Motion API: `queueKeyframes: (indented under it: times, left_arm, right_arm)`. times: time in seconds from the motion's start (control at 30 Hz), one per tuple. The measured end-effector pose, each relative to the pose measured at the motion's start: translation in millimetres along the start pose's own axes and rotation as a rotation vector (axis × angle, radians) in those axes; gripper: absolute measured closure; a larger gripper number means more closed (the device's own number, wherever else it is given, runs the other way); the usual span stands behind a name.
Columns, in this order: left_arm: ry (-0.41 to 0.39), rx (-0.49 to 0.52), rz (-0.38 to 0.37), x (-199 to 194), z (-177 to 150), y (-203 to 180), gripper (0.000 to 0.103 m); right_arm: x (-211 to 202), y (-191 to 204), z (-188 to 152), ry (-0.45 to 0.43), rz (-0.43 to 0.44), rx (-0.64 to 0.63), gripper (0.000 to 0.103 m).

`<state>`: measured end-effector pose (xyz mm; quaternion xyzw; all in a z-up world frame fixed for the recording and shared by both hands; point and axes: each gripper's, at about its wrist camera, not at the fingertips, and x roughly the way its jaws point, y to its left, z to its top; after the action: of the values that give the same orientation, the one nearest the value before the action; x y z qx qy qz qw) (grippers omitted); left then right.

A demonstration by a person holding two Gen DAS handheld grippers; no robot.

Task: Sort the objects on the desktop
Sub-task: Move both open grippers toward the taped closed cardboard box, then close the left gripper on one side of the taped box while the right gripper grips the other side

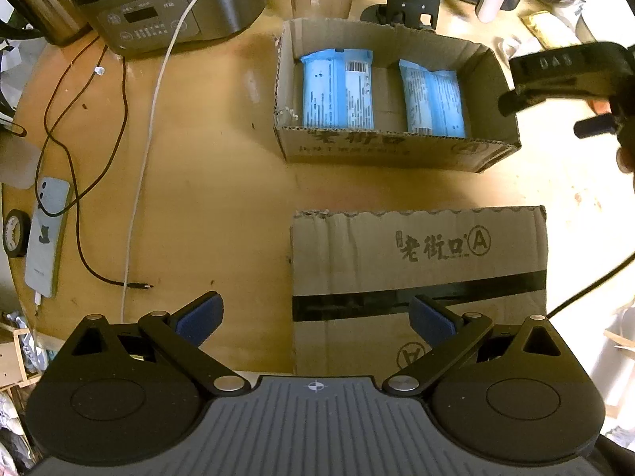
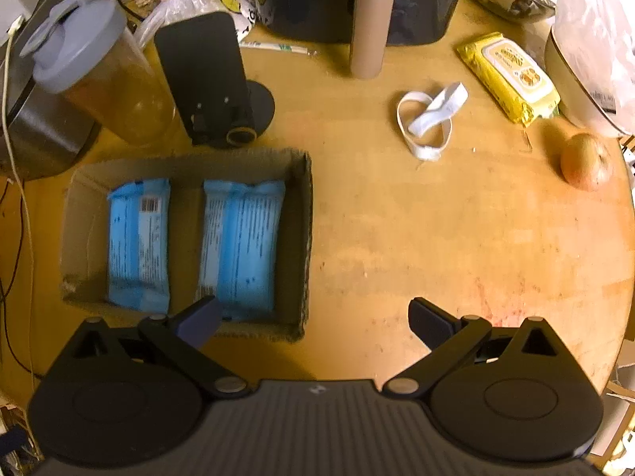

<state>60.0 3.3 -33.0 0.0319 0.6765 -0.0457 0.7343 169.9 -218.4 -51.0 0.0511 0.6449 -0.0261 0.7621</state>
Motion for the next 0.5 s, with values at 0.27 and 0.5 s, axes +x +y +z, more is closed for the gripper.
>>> queueKeyframes:
  times: [0.27,0.5]
  left_arm:
    - [0.003,0.003,0.0,1,1,0,0.0]
    - [0.005,0.003,0.002,1,1,0,0.0]
  right_arm:
    - [-6,-3,-27,0.005,0.005,-0.008,0.0]
    - [-12,-8,-50,0.011,0.008,-0.008,0.0]
